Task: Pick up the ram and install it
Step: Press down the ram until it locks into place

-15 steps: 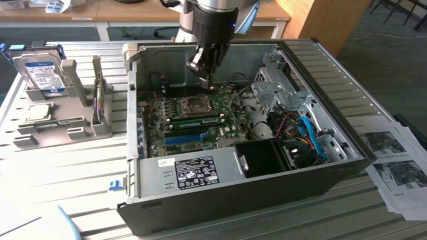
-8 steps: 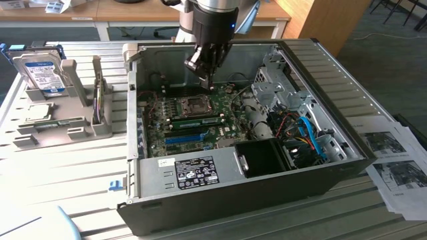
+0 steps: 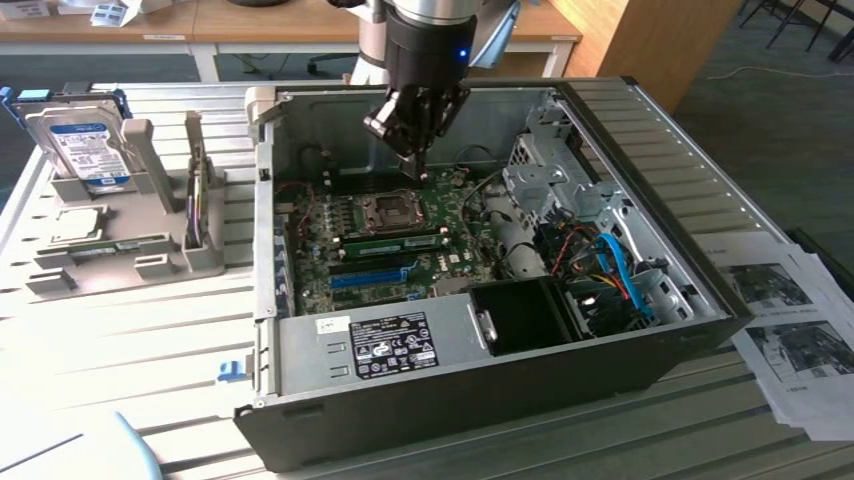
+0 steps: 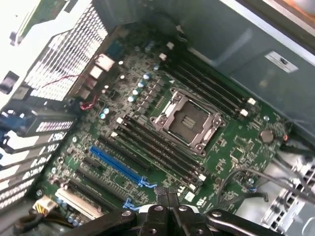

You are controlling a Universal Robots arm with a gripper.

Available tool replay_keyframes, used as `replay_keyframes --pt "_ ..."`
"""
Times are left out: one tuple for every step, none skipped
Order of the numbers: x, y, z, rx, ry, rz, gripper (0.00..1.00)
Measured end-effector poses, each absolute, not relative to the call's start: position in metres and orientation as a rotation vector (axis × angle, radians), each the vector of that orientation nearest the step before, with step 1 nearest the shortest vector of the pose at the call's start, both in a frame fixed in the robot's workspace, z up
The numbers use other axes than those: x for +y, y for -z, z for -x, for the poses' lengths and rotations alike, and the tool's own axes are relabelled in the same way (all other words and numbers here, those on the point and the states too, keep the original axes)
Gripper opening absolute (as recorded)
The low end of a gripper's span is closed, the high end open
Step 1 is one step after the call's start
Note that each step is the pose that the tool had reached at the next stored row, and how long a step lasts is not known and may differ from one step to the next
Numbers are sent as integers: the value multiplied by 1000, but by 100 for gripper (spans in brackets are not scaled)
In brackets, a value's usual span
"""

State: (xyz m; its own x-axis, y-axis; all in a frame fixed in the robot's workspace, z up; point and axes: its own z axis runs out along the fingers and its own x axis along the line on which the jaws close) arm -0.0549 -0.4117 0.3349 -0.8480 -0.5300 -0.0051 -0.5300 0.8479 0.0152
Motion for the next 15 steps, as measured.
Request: replay_keyframes --pt "-412 -335 55 3026 -25 841 9" --pt "-412 -335 55 3033 -25 814 9" --pt "-412 -335 55 3039 -25 790 9" --pt "-412 -335 55 3045 -25 765 9" --pt "-412 -335 55 3051 -25 741 9" --pt "-412 -335 55 3058 -25 714 9" --pt "-412 -335 55 3063 -25 688 9" --pt "-412 -335 55 3070 -25 659 9" --pt "-412 -334 55 3075 -25 632 9" --pt "-412 -334 55 3080 -25 606 9" --pt "-412 -334 55 3085 -25 579 9" --pt "-412 -334 55 3090 -25 552 9" --pt "-412 -334 55 3095 -25 526 9" --pt "-412 -334 55 3099 -25 499 9" --pt "-412 -334 55 3103 -25 469 9"
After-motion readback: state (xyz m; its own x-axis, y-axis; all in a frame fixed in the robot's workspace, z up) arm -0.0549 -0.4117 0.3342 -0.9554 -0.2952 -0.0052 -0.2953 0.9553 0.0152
